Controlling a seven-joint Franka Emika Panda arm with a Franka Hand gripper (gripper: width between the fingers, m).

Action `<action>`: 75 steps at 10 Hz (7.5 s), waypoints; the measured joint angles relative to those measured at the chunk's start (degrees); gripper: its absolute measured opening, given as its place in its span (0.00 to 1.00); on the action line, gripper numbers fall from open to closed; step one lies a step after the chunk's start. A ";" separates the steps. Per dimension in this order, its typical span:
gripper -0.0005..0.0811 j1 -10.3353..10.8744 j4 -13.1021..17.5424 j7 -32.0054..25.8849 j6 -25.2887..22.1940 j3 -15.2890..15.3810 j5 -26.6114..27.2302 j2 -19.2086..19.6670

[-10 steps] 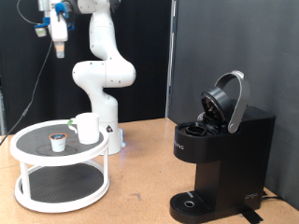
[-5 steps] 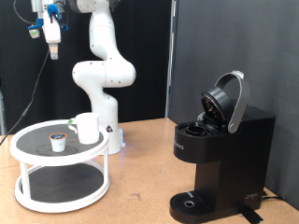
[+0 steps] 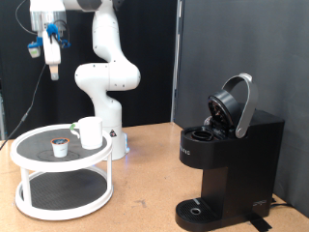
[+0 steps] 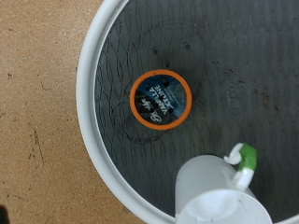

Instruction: Make a cup of coffee with the keurig machine

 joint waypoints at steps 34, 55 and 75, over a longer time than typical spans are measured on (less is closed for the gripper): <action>0.63 -3.22 -20.99 8.31 36.40 0.51 -9.17 11.96; 0.47 5.10 -4.92 -4.32 6.92 -1.03 35.02 1.92; 0.47 15.58 9.34 8.14 8.34 11.81 55.16 12.61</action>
